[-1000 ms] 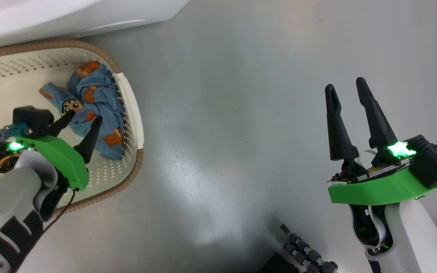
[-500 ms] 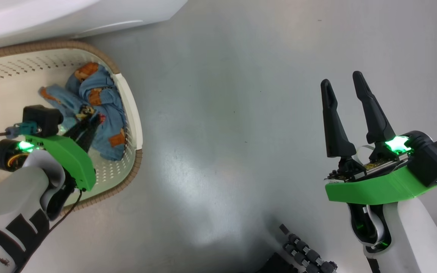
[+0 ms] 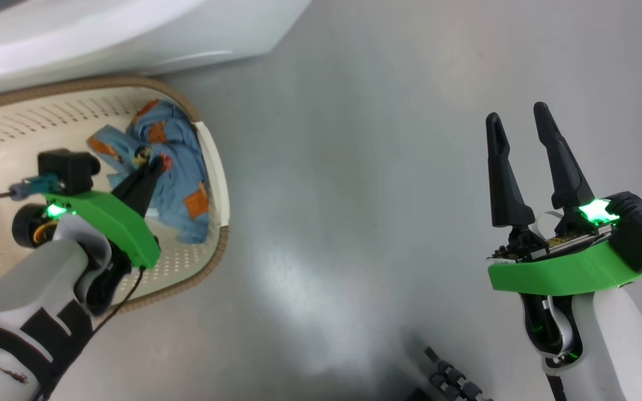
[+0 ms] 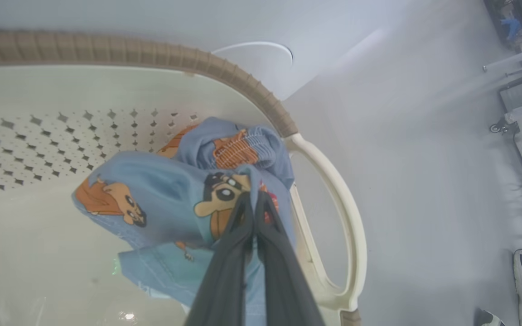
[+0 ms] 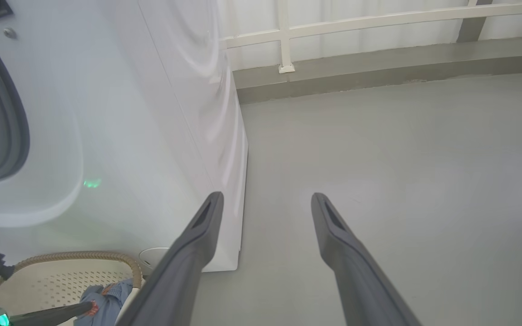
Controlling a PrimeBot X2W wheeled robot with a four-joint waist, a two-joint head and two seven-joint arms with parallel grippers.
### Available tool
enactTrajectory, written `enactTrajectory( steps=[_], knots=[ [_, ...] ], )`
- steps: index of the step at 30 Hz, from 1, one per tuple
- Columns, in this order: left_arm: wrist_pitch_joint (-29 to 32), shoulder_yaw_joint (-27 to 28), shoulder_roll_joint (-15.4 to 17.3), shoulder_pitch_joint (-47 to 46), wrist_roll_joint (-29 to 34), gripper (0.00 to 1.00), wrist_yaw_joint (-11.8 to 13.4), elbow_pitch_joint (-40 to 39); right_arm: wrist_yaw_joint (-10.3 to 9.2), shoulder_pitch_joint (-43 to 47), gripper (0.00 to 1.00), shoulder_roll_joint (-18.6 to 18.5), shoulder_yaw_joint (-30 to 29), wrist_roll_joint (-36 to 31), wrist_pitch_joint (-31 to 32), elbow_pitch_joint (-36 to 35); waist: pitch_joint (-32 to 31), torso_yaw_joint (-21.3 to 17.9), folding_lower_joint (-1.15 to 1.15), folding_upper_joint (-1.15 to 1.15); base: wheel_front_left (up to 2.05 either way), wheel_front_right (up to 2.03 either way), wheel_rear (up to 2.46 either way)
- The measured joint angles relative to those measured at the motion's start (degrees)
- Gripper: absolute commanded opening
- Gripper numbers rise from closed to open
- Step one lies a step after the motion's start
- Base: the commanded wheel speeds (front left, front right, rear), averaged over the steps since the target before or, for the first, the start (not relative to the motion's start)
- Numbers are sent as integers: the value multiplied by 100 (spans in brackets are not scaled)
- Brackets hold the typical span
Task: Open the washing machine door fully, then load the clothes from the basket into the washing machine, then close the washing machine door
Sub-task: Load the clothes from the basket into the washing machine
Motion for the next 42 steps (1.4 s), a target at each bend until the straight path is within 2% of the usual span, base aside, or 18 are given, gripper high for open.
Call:
enactTrajectory(
  steps=[2,3,10,21,27,42],
  knots=[
    [-7,242,-7,30,21,0,0,-90,0,0,100,0,-31,-19,0,32,-96,55,0,0,0,0,0],
    [-18,572,-30,128,100,0,0,-176,0,0,100,0,-70,-102,-1,81,-206,111,0,0,0,0,0],
    [-23,1808,-235,1017,712,0,0,-430,0,7,100,-23,-140,-194,0,309,-712,321,0,0,0,0,0],
    [-23,3531,-723,2353,1841,0,0,-991,0,366,100,-358,-156,-147,0,628,-1690,746,0,0,0,0,0],
    [-23,4158,-929,3006,2313,0,0,-1430,0,677,100,-510,-193,-97,0,773,-2246,994,0,0,0,0,0],
    [-23,5347,-1113,4117,3395,0,0,-2566,0,1343,100,-703,-372,81,0,971,-3348,1629,0,0,0,0,0]
  ],
)
